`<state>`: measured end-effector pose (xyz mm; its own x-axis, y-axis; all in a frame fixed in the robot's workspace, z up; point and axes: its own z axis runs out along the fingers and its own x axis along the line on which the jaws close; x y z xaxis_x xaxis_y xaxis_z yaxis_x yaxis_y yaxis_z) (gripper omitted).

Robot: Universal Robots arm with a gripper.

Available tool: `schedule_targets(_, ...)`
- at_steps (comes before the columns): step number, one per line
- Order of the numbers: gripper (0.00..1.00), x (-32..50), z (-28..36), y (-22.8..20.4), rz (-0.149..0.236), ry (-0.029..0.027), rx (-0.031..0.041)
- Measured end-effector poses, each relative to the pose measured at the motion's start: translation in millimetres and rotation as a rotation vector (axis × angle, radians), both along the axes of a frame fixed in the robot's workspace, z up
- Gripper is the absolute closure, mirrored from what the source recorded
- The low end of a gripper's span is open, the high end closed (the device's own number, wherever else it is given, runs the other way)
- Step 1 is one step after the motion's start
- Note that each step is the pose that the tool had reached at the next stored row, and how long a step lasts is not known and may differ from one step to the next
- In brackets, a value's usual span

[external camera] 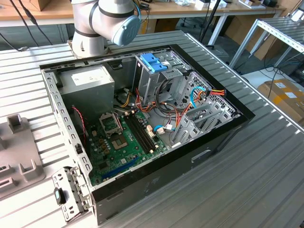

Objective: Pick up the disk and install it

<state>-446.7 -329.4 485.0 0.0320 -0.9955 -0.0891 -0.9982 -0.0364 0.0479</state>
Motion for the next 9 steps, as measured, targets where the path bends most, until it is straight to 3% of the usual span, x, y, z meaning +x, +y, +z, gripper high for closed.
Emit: schedule_targets(9, 0.63, 0.0, 3.4, 0.0, 0.0, 0.0, 0.0001)
